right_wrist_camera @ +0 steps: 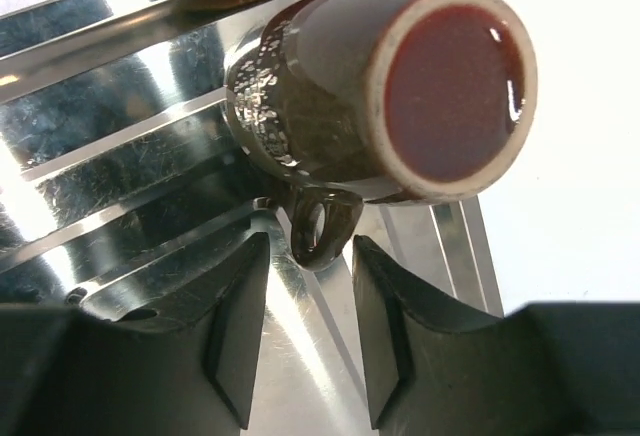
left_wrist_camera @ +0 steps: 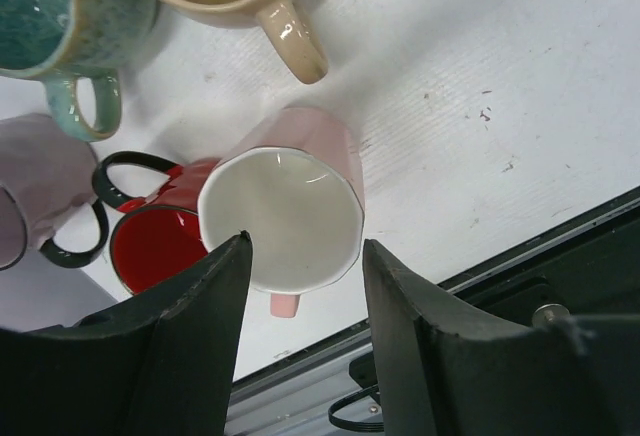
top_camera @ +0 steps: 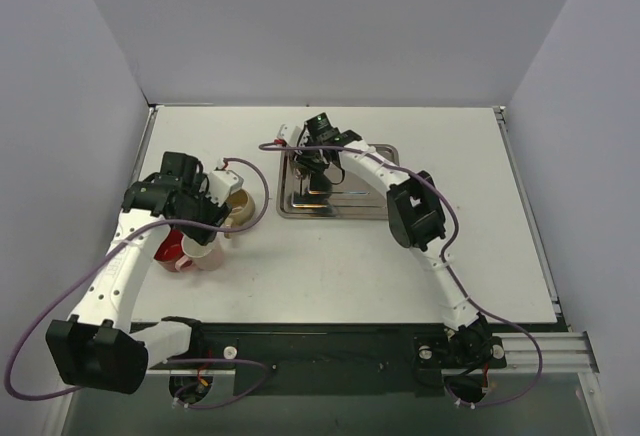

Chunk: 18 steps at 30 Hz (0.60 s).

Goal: Turn the mug right side up

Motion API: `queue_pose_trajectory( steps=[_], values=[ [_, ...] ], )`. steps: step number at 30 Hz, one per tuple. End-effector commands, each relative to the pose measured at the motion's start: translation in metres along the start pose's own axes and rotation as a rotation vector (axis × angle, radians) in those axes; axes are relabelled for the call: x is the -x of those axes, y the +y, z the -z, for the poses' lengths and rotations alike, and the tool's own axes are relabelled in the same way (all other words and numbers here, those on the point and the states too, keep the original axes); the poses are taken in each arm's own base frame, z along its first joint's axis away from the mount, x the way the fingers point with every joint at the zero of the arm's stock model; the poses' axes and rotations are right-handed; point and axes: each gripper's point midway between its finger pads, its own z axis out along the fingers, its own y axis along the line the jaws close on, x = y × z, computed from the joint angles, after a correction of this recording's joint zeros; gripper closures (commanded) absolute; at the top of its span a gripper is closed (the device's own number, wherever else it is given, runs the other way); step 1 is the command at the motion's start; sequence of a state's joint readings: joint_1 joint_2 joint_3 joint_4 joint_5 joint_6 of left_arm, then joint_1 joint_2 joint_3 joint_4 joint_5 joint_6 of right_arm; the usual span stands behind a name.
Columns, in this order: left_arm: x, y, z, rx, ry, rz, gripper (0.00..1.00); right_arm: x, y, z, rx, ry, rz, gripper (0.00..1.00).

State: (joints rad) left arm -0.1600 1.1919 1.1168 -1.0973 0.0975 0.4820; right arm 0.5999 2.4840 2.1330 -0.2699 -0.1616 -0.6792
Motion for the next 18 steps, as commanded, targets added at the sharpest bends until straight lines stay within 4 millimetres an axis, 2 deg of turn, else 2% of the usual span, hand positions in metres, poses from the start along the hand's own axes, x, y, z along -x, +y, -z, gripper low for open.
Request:
queue_pose_trajectory(
  steps=[1,2,3,4,7,9,13,14,15,16,17,18],
  values=[
    [0.008,0.005,0.02,0.035,-0.047,0.002,0.42,0.012,0.005,0.006,0.011,0.004,0.052,0.74],
    [0.007,0.005,0.021,0.034,-0.042,0.003,0.41,0.011,0.005,0.005,0.008,0.011,0.058,0.78],
    [0.009,0.005,0.022,0.032,-0.046,0.002,0.42,0.012,0.007,0.005,0.01,0.014,0.068,0.97],
    [0.009,0.003,0.023,0.024,-0.049,0.002,0.42,0.012,0.004,0.006,-0.006,0.014,0.068,1.0],
    [0.014,-0.001,0.03,0.0,-0.074,-0.002,0.41,0.016,0.002,0.006,-0.023,-0.013,0.03,1.0],
    [0.019,-0.007,0.036,-0.026,-0.103,-0.008,0.41,0.027,-0.005,0.016,-0.058,-0.066,-0.035,1.0],
    [0.038,-0.018,0.049,-0.097,-0.191,-0.004,0.41,0.056,-0.025,0.056,-0.145,-0.212,-0.189,1.0],
    [0.047,-0.021,0.053,-0.116,-0.234,-0.008,0.41,0.057,-0.021,0.071,-0.14,-0.227,-0.249,1.0],
    [0.052,-0.023,0.056,-0.131,-0.253,0.001,0.41,0.071,-0.035,0.083,-0.182,-0.305,-0.277,1.0],
    [0.063,-0.028,0.062,-0.168,-0.304,-0.003,0.41,0.07,-0.031,0.096,-0.182,-0.324,-0.329,1.0],
    [0.068,-0.031,0.065,-0.188,-0.33,0.007,0.39,0.078,-0.037,0.108,-0.209,-0.38,-0.346,1.0],
    [0.079,-0.033,0.071,-0.213,-0.378,0.004,0.38,0.079,-0.035,0.123,-0.215,-0.405,-0.381,1.0]
  ],
)
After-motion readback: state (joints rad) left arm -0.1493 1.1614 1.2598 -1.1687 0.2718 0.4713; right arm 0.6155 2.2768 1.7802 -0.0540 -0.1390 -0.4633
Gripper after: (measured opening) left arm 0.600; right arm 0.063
